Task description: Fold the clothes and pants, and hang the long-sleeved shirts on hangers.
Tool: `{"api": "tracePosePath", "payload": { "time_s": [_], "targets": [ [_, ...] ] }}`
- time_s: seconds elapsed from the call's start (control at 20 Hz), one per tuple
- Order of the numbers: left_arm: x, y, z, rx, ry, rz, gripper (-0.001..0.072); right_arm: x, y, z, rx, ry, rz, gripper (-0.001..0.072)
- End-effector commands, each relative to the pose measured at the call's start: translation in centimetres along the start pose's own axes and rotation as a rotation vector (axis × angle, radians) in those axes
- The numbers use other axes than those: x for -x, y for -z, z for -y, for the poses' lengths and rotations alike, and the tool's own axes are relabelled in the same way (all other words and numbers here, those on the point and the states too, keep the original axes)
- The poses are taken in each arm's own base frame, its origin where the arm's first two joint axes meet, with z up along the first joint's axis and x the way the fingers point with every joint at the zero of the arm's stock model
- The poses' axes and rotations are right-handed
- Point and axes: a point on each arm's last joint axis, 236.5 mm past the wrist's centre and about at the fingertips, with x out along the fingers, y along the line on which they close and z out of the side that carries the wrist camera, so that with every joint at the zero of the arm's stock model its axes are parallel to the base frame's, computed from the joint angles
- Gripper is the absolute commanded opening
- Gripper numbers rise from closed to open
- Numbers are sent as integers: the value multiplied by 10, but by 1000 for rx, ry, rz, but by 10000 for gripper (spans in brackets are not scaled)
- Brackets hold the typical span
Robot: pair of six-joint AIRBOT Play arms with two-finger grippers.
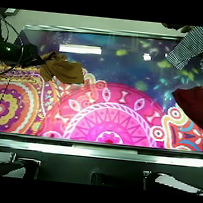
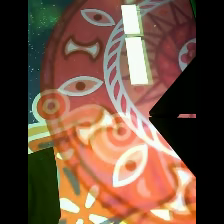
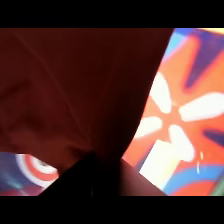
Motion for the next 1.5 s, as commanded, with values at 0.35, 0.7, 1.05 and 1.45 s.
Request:
{"api": "tracePosePath", "payload": {
  "time_s": [0.35,0.7,1.05,1.45],
  "targets": [
    [0,0,0,0,0,-2,20,-12,75,114,-4,246,-110,28],
    [0,0,0,0,0,-2,20,-8,92,142,25,360,-176,28],
    [0,0,0,0,-1,-1,21,2,95,167,23,474,-187,497],
    [-12,14,-8,11,-15,-85,21,110,-47,-59,-10,-304,413,513]
  ]
}}
